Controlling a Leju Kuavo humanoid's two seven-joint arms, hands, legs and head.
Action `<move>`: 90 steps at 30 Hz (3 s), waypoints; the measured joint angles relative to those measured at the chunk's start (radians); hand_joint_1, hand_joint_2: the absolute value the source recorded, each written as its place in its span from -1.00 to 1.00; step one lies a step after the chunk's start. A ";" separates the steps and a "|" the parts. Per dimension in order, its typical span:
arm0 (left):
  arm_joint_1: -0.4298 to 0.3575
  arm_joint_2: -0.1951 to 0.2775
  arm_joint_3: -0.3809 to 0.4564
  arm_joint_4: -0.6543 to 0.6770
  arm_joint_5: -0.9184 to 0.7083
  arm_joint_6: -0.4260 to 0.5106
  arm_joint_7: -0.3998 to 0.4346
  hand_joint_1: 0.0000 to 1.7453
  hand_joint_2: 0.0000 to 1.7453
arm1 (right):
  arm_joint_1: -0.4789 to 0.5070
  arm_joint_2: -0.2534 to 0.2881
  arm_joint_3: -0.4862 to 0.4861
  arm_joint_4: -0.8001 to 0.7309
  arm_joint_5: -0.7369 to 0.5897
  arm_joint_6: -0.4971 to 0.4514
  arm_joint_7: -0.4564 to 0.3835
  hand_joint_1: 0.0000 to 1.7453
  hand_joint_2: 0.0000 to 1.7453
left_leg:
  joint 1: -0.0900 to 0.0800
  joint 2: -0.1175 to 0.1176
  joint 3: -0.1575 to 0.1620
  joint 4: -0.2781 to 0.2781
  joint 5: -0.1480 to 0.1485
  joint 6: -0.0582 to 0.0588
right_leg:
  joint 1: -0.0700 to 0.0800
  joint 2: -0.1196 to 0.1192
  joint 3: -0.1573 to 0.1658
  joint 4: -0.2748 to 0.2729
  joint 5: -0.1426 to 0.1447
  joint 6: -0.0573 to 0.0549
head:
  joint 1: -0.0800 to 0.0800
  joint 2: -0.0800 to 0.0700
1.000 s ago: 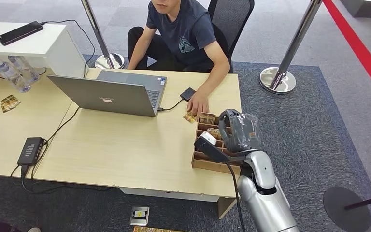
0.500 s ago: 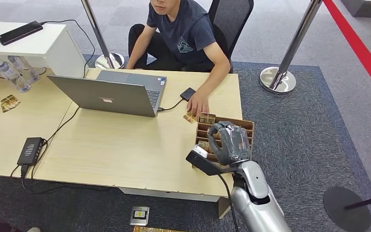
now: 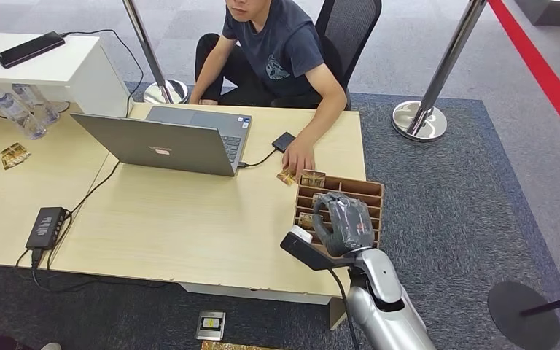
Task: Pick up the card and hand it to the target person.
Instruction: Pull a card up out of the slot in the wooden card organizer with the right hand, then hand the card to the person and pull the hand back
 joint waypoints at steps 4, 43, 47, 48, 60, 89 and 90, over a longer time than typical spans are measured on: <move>0.000 -0.001 -0.001 0.000 -0.001 -0.001 -0.001 -1.00 -1.00 | -0.012 0.013 -0.002 0.031 0.001 0.002 0.008 0.23 1.00 | 0.000 0.000 0.000 0.000 0.000 0.000 | 0.000 0.000 0.000 0.000 0.000 0.000 | 0.000 0.000; 0.003 -0.003 -0.007 -0.003 -0.019 -0.011 -0.013 -1.00 -1.00 | 0.043 -0.011 -0.071 0.008 0.094 0.029 0.074 0.18 1.00 | 0.000 -0.003 -0.001 0.000 0.000 0.000 | 0.000 -0.004 0.000 0.000 -0.001 0.000 | 0.000 0.000; 0.003 -0.002 -0.007 -0.003 -0.019 -0.011 -0.014 -1.00 -1.00 | 0.044 -0.013 -0.073 0.009 0.094 0.028 0.073 0.49 1.00 | 0.000 -0.003 0.000 0.000 0.000 0.000 | 0.000 -0.004 0.001 0.000 -0.001 0.000 | 0.000 0.000; 0.003 -0.002 -0.007 -0.003 -0.019 -0.011 -0.014 -1.00 -1.00 | 0.043 -0.014 -0.074 0.009 0.094 0.029 0.073 0.52 1.00 | 0.000 -0.003 0.000 0.000 0.000 0.000 | 0.000 -0.004 0.001 -0.001 -0.001 0.000 | 0.000 0.000; 0.002 -0.002 -0.008 -0.002 -0.022 -0.012 -0.014 -1.00 -1.00 | 0.052 -0.025 -0.079 -0.014 0.094 0.011 0.057 1.00 1.00 | 0.000 -0.004 -0.001 0.000 0.001 0.000 | 0.000 -0.004 0.000 -0.001 0.000 0.000 | 0.000 0.000; -0.008 -0.002 -0.005 0.001 -0.029 -0.011 -0.018 -1.00 -1.00 | -0.128 -0.044 -0.060 -0.253 0.009 -0.038 -0.019 1.00 1.00 | -0.001 0.002 -0.004 0.002 0.000 0.000 | -0.001 0.002 -0.005 0.003 0.000 0.000 | 0.000 0.000; -0.009 -0.001 -0.008 0.001 -0.033 -0.011 -0.017 -1.00 -1.00 | -0.158 -0.022 -0.059 -0.217 -0.001 -0.029 -0.022 1.00 1.00 | -0.001 0.002 -0.004 0.002 0.000 0.000 | -0.001 0.002 -0.005 0.003 0.000 0.000 | 0.000 0.000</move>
